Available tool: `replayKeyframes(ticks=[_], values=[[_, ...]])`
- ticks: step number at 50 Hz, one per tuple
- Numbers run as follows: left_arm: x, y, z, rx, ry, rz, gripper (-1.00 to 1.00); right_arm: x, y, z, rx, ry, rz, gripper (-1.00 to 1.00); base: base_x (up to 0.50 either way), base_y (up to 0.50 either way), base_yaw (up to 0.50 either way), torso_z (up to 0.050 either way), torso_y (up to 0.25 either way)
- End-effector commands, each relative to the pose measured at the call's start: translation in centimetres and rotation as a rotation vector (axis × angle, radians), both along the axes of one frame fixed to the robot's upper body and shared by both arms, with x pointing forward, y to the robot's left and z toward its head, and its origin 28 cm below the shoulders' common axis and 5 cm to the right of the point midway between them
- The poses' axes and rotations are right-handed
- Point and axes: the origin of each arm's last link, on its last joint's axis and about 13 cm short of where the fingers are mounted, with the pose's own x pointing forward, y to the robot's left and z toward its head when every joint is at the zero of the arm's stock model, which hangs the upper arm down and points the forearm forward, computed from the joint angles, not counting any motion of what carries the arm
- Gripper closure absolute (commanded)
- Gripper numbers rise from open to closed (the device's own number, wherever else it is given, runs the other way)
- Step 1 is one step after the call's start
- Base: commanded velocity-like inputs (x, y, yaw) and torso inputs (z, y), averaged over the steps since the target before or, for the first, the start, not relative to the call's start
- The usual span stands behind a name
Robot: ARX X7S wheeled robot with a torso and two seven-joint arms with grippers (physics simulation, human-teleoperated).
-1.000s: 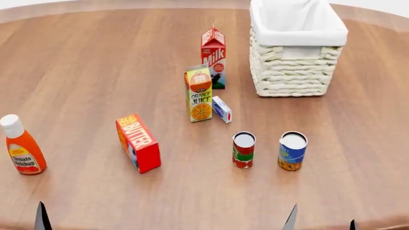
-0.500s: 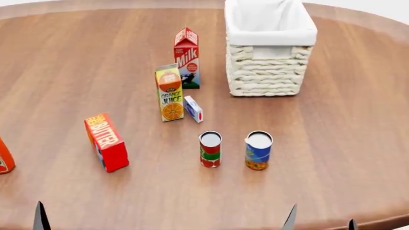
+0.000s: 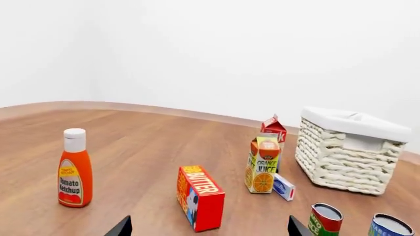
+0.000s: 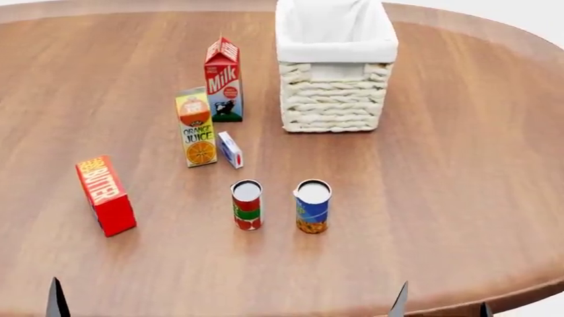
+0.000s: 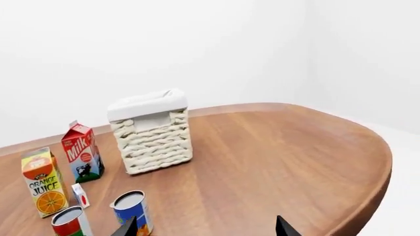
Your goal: Pick up the alphabet soup, and put it in the basket.
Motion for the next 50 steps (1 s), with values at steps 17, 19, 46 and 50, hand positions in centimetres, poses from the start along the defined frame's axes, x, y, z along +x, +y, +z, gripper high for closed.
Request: replayKeyframes(ticks=[17, 19, 46, 50], values=[[0.07, -0.01, -0.01, 0.001, 0.0, 0.0, -1.0, 0.03, 0.04, 0.05, 0.005, 0.003, 0.002, -1.0, -0.02, -0.27, 0.0, 0.0, 0.0], [0.06, -0.01, 0.0, 0.001, -0.001, 0.0, -1.0, 0.04, 0.06, 0.04, 0.004, 0.004, 0.004, -1.0, 0.0, -0.13, 0.0, 0.0, 0.0], [0.01, -0.1, -0.01, 0.003, -0.001, -0.001, -1.0, -0.31, 0.18, 0.15, 0.024, -0.037, 0.06, -1.0, 0.05, 0.0, 0.0, 0.0, 0.0], [0.02, -0.1, -0.04, 0.003, -0.001, -0.002, -1.0, -0.39, 0.21, 0.16, 0.021, -0.044, 0.064, -1.0, 0.15, -0.05, 0.0, 0.0, 0.0]])
